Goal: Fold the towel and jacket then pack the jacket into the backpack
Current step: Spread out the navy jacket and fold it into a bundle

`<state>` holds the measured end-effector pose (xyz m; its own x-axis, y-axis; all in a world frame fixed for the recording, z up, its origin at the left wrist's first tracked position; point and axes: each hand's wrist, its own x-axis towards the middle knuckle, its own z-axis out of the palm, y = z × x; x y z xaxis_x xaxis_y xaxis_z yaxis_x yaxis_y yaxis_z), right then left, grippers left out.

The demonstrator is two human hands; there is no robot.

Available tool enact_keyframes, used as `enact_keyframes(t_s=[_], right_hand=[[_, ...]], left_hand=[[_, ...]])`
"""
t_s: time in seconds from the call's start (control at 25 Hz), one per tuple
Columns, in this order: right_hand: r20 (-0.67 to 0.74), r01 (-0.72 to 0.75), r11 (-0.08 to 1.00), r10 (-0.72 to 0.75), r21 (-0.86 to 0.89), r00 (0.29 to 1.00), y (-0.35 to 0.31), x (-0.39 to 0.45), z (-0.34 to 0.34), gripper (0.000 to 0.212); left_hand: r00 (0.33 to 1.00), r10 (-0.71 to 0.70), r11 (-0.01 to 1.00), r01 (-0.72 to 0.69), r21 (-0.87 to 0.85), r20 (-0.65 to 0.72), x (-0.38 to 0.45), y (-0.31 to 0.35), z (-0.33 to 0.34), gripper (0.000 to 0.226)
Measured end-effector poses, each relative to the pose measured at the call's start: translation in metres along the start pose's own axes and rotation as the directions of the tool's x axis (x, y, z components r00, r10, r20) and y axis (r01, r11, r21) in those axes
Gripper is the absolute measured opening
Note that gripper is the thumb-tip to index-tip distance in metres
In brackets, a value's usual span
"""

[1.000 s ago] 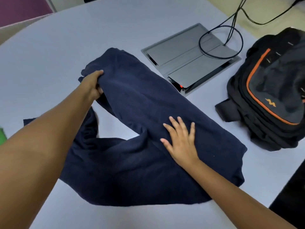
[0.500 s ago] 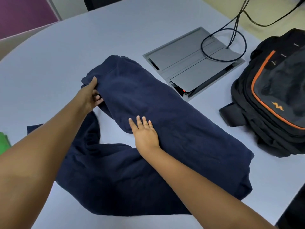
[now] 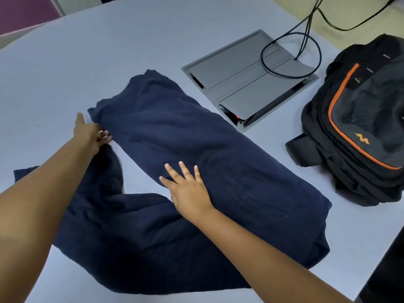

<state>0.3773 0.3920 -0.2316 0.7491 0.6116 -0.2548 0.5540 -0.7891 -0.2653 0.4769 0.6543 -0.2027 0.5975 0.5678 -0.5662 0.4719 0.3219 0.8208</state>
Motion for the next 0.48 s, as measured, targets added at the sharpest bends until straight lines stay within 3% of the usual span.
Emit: enact_keyframes(t_s=[0.12, 0.28, 0.36, 0.48], right_hand=[[0.010, -0.008, 0.994, 0.007, 0.110, 1.000, 0.003, 0.002, -0.003, 0.048], [0.055, 0.012, 0.999, -0.014, 0.037, 0.998, 0.002, -0.003, -0.006, 0.052], [0.052, 0.004, 0.999, -0.006, 0.049, 0.999, 0.001, -0.007, -0.012, 0.054], [-0.072, -0.006, 0.995, 0.013, 0.096, 0.997, 0.011, -0.032, -0.026, 0.057]], left_hand=[[1.000, 0.002, 0.980, -0.001, 0.201, -0.003, 0.000, 0.013, -0.008, 0.068], [0.942, 0.304, 0.834, -0.191, 0.517, -0.141, -0.043, -0.009, -0.007, 0.047], [0.880, 0.471, 0.741, -0.357, 0.569, -0.061, -0.076, -0.032, -0.001, 0.041], [0.791, 0.606, 0.634, -0.545, 0.548, 0.086, -0.120, -0.061, -0.008, 0.038]])
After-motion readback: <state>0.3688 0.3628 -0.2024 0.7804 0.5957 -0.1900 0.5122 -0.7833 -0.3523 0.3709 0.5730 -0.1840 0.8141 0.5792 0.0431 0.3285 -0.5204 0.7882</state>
